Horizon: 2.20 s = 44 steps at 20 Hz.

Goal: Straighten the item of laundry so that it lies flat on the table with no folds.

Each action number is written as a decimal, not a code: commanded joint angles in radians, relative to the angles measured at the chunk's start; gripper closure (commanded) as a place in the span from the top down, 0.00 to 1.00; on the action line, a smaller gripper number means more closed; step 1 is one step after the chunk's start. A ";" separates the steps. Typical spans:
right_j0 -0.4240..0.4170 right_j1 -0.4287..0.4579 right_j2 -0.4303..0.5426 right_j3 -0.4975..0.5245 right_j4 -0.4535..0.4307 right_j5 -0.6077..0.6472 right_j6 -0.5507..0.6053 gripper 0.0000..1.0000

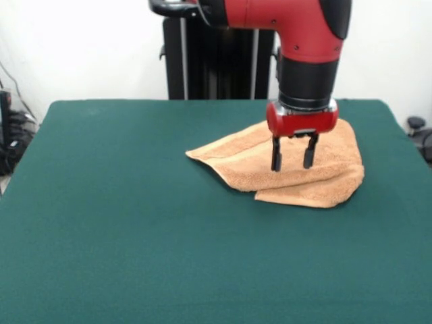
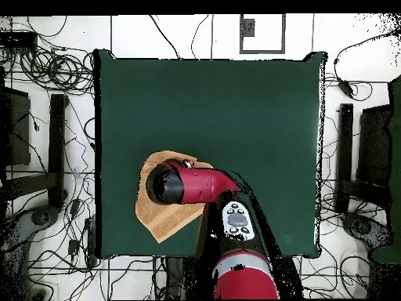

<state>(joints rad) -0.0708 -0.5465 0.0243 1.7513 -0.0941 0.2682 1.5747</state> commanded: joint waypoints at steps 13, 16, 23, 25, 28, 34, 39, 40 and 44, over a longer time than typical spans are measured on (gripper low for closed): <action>0.032 -0.010 0.094 -0.091 0.041 0.128 0.134 1.00; 0.032 0.018 0.095 -0.101 0.032 0.096 0.133 1.00; 0.046 0.077 0.076 -0.126 0.031 0.056 0.160 1.00; 0.051 0.076 0.071 -0.118 0.033 0.057 0.169 1.00; 0.058 0.077 0.067 -0.105 0.041 0.049 0.187 1.00; 0.062 0.108 0.069 -0.103 0.032 0.048 0.172 1.00; 0.065 0.113 0.063 -0.084 0.041 0.026 0.194 1.00; 0.066 0.119 0.063 -0.088 0.040 0.019 0.194 1.00; 0.065 0.135 0.064 -0.093 0.036 -0.004 0.193 1.00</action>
<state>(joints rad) -0.0335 -0.4784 0.0243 1.6487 -0.0839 0.3261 1.5747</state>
